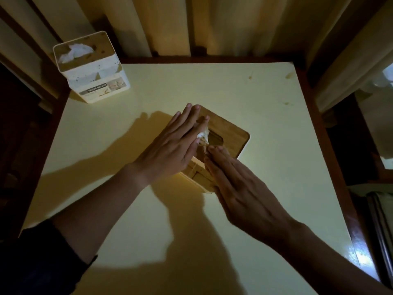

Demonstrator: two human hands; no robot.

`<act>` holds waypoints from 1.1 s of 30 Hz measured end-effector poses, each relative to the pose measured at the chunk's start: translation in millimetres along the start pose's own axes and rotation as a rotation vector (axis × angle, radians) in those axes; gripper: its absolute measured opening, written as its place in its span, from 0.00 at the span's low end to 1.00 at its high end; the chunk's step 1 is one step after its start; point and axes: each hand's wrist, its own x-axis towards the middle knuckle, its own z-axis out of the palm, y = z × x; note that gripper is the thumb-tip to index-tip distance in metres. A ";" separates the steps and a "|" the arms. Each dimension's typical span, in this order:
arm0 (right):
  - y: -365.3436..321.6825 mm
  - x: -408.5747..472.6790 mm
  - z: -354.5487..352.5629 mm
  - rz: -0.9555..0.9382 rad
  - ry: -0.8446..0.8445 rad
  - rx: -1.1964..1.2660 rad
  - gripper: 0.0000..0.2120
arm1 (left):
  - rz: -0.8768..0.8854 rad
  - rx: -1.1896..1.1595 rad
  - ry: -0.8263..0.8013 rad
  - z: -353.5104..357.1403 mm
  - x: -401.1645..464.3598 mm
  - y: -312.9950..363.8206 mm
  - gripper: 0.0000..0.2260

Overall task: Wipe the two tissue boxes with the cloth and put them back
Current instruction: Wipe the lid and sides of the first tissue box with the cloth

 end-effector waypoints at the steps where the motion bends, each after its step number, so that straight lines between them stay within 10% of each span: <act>1: 5.0 1.4 -3.0 -0.007 -0.010 0.020 0.34 | 0.013 0.005 -0.006 -1.1 3.0 -1.9 0.23; 8: 50.5 17.5 -38.2 0.159 0.036 0.174 0.29 | -0.153 -0.031 0.274 -0.2 -6.6 22.9 0.14; 16: 55.3 28.5 -12.7 0.171 0.075 0.142 0.27 | -0.897 -0.437 0.368 3.2 -12.5 111.7 0.11; 26: -44.1 -10.9 -1.0 0.141 0.069 -0.065 0.34 | -0.655 -0.586 0.239 -7.7 5.3 36.4 0.09; 33: 3.2 22.4 -3.7 0.106 0.000 -0.058 0.28 | -0.576 -0.694 0.327 6.9 -0.2 26.8 0.10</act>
